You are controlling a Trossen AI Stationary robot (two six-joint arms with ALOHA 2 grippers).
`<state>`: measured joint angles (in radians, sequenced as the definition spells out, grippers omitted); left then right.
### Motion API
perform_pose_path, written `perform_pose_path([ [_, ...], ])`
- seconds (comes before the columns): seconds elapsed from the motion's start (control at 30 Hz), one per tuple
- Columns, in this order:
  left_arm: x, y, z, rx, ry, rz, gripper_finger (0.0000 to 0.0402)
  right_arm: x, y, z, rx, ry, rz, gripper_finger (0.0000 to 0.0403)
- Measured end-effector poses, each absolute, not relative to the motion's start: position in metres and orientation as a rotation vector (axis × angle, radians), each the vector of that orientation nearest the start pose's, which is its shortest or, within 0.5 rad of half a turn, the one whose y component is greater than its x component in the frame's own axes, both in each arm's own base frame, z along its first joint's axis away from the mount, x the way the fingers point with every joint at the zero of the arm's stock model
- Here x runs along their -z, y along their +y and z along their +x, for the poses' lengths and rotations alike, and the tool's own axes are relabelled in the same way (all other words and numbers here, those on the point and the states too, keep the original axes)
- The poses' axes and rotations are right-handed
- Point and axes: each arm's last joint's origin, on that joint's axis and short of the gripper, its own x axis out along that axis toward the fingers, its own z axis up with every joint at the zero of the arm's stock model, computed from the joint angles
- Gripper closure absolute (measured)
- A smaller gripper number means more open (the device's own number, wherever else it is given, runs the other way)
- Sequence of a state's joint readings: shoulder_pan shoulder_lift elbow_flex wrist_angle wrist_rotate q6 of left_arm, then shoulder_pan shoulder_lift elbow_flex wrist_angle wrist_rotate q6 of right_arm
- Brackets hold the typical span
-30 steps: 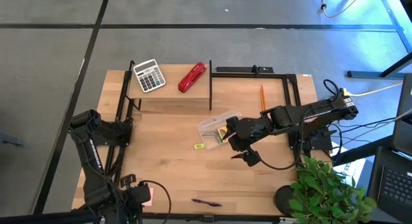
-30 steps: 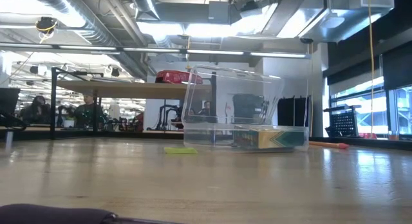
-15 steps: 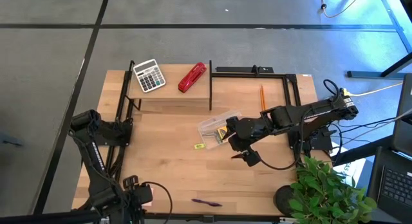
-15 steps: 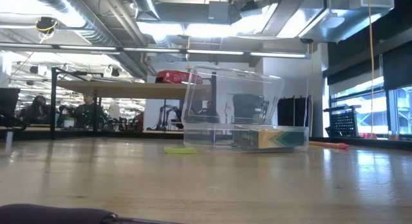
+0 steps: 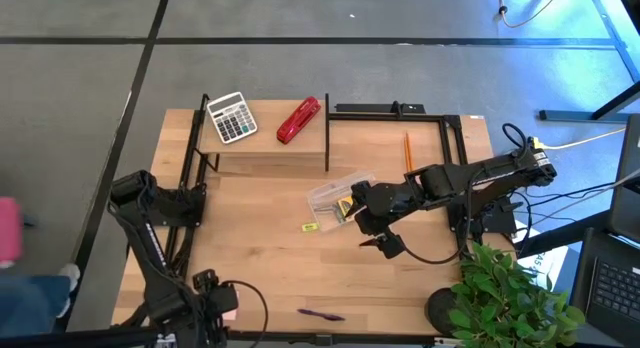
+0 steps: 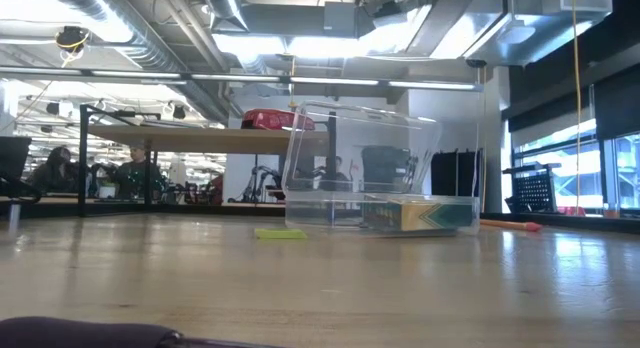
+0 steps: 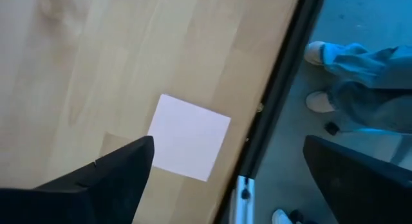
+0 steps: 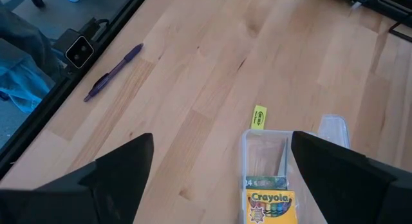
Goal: Pack school essentials
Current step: Put the pink sticky note into the supply box
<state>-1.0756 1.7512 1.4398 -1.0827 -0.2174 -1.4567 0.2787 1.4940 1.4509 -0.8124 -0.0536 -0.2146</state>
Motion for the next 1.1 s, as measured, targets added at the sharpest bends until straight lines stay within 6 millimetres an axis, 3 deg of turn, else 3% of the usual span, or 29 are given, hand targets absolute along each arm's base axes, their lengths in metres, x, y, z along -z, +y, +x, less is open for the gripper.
perform_pose_path([
  [0.37, -0.207, -0.281, 0.163, -0.256, 1.346, -0.362, 0.0005, -0.343, 0.087, 0.298, -0.403, 0.818, -0.296, 0.0034],
  [0.6, -0.189, -0.278, 0.17, -0.123, 1.332, -0.303, 0.0005, -0.343, 0.087, 0.298, -0.403, 0.818, -0.296, 0.0034],
  [1.1, -0.171, -0.271, 0.166, -0.071, 1.345, -0.228, 0.0005, -0.343, 0.087, 0.298, -0.403, 0.818, -0.296, 0.0034],
])
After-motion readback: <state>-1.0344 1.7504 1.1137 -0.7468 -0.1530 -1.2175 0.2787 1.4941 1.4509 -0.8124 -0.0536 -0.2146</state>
